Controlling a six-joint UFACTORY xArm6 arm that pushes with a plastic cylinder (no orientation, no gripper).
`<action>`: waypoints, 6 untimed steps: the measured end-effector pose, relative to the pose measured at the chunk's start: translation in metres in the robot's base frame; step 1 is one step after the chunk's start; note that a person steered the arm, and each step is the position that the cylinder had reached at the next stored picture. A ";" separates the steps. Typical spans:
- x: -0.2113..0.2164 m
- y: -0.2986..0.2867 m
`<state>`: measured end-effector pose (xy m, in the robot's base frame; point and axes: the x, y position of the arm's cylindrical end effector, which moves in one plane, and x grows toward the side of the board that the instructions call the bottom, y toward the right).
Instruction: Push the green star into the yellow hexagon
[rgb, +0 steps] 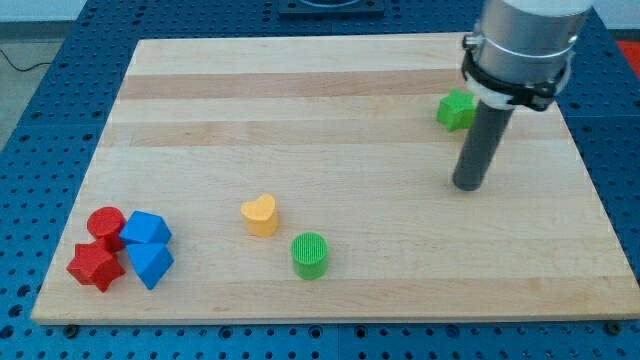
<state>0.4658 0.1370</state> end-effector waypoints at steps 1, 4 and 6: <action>-0.055 -0.045; -0.120 -0.002; -0.109 0.043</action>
